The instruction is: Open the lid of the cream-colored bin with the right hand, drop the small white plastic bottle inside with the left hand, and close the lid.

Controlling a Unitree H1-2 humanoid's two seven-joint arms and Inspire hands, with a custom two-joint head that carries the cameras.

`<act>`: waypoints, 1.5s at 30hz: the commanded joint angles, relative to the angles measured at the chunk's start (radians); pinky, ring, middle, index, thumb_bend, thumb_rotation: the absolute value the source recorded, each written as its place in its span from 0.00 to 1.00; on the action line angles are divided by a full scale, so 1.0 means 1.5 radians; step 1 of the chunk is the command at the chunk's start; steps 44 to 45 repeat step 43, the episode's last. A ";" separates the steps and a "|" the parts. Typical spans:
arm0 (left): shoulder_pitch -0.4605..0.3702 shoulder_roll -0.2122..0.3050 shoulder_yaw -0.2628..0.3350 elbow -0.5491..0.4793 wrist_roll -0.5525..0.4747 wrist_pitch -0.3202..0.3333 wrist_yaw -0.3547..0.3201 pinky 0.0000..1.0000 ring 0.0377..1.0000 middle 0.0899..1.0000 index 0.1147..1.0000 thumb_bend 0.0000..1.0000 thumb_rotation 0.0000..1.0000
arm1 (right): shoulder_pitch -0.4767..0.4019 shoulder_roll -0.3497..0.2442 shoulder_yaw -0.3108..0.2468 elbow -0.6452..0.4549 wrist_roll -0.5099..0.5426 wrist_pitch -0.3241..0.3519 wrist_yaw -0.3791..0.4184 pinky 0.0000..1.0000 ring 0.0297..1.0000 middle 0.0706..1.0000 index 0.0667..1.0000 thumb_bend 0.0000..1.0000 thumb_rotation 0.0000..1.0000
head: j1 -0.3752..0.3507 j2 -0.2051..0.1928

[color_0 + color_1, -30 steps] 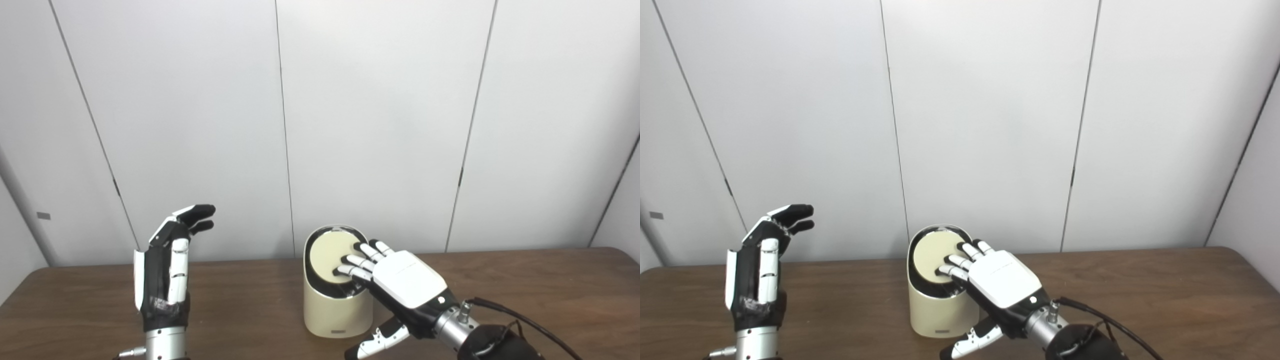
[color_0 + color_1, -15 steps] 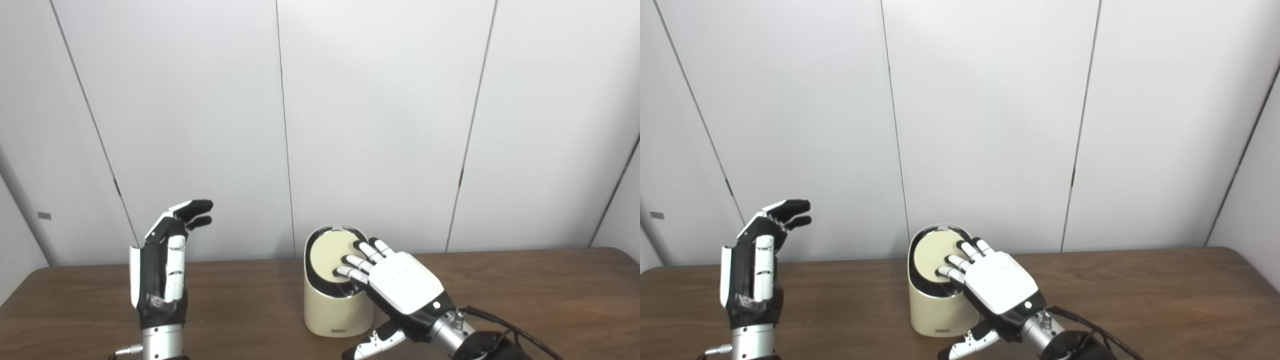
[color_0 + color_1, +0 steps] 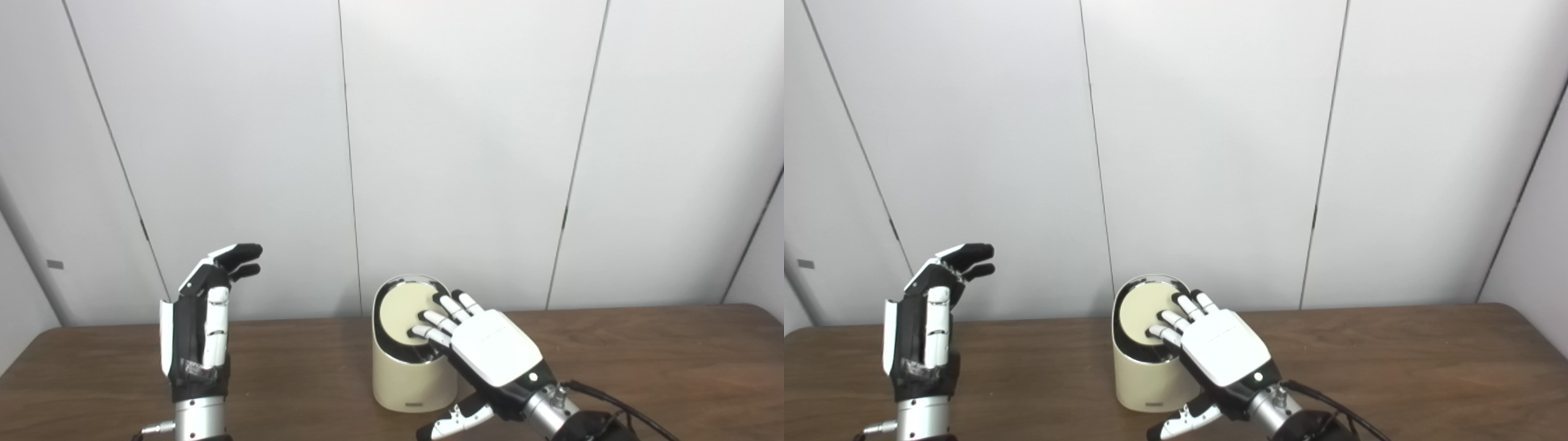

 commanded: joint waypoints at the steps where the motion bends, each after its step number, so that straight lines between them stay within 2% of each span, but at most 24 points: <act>1: -0.019 0.004 0.001 -0.021 0.003 -0.009 -0.001 0.69 0.73 0.66 0.60 0.48 0.85 | -0.003 0.003 -0.018 0.005 0.017 0.005 -0.009 1.00 1.00 0.94 0.85 0.89 0.76 | 0.000 0.000; 4: -0.020 0.005 0.001 -0.019 0.005 -0.011 -0.001 0.69 0.73 0.66 0.61 0.48 0.85 | 0.004 0.015 -0.039 0.004 0.074 0.000 -0.029 1.00 1.00 0.98 0.90 0.87 0.76 | -0.001 0.000; 7: -0.020 0.005 0.000 -0.017 0.006 -0.013 -0.001 0.68 0.72 0.66 0.61 0.47 0.85 | 0.012 0.030 -0.068 0.000 0.147 -0.002 -0.039 1.00 1.00 1.00 0.98 0.84 0.80 | -0.001 0.000; 10: -0.020 0.005 -0.001 -0.015 0.004 -0.014 -0.002 0.68 0.72 0.66 0.60 0.47 0.85 | 0.013 0.037 -0.086 -0.002 0.189 -0.012 -0.049 1.00 1.00 1.00 1.00 0.82 0.83 | -0.001 -0.001; 14: -0.020 0.004 -0.001 -0.015 0.005 -0.013 -0.002 0.68 0.72 0.66 0.60 0.47 0.85 | 0.013 0.036 -0.096 -0.004 0.220 -0.018 -0.055 1.00 1.00 1.00 1.00 0.80 0.83 | -0.001 -0.002; 24: -0.018 0.005 -0.002 -0.015 0.007 -0.016 -0.002 0.68 0.72 0.66 0.61 0.47 0.85 | 0.020 0.036 -0.103 -0.008 0.249 -0.041 -0.100 1.00 1.00 1.00 1.00 0.79 0.83 | 0.001 -0.002; 27: -0.018 0.005 -0.002 -0.016 0.006 -0.014 -0.003 0.68 0.72 0.66 0.61 0.48 0.85 | 0.030 0.050 -0.125 0.000 0.300 -0.070 -0.144 1.00 1.00 1.00 1.00 0.79 0.85 | 0.002 -0.002; 30: -0.017 0.006 0.000 -0.018 -0.002 -0.016 -0.005 0.67 0.72 0.66 0.61 0.47 0.84 | 0.047 0.074 -0.167 0.021 0.379 -0.119 -0.206 1.00 1.00 1.00 1.00 0.83 0.90 | 0.002 -0.002; 34: -0.011 0.010 0.002 -0.021 -0.007 -0.020 -0.009 0.67 0.72 0.67 0.62 0.47 0.84 | 0.063 0.106 -0.213 0.038 0.472 -0.186 -0.268 0.96 1.00 1.00 1.00 0.78 0.89 | 0.011 -0.005; 37: -0.007 0.011 0.006 -0.019 -0.016 -0.025 -0.011 0.66 0.71 0.68 0.66 0.47 0.81 | 0.070 0.129 -0.234 0.027 0.510 -0.189 -0.287 0.93 1.00 1.00 1.00 0.70 0.82 | 0.013 -0.005; 38: -0.005 0.011 0.007 -0.019 -0.021 -0.025 -0.012 0.66 0.71 0.69 0.67 0.47 0.80 | 0.073 0.137 -0.240 0.021 0.514 -0.183 -0.294 0.92 0.99 1.00 0.99 0.64 0.79 | 0.012 -0.003; 39: -0.004 0.012 0.009 -0.020 -0.026 -0.024 -0.014 0.65 0.71 0.69 0.68 0.48 0.79 | 0.074 0.143 -0.244 0.017 0.514 -0.179 -0.299 0.90 0.97 0.98 0.95 0.53 0.77 | 0.012 0.000; 40: -0.001 0.012 0.009 -0.021 -0.031 -0.022 -0.015 0.65 0.71 0.69 0.69 0.48 0.79 | 0.077 0.150 -0.252 0.017 0.526 -0.187 -0.309 0.89 0.97 0.97 0.95 0.51 0.76 | 0.012 0.002; 41: 0.002 0.013 0.010 -0.023 -0.034 -0.020 -0.016 0.66 0.71 0.70 0.69 0.47 0.78 | 0.080 0.155 -0.260 0.019 0.535 -0.195 -0.319 0.86 0.93 0.92 0.89 0.34 0.68 | 0.011 0.007; 43: 0.006 0.016 0.012 -0.027 -0.037 -0.017 -0.017 0.66 0.72 0.70 0.69 0.42 0.77 | 0.084 0.164 -0.269 0.018 0.548 -0.203 -0.329 0.77 0.85 0.83 0.82 0.17 0.55 | 0.010 0.011; 45: 0.006 0.016 0.012 -0.027 -0.037 -0.017 -0.017 0.66 0.72 0.70 0.69 0.42 0.77 | 0.084 0.164 -0.269 0.018 0.548 -0.203 -0.329 0.77 0.85 0.83 0.82 0.17 0.55 | 0.010 0.011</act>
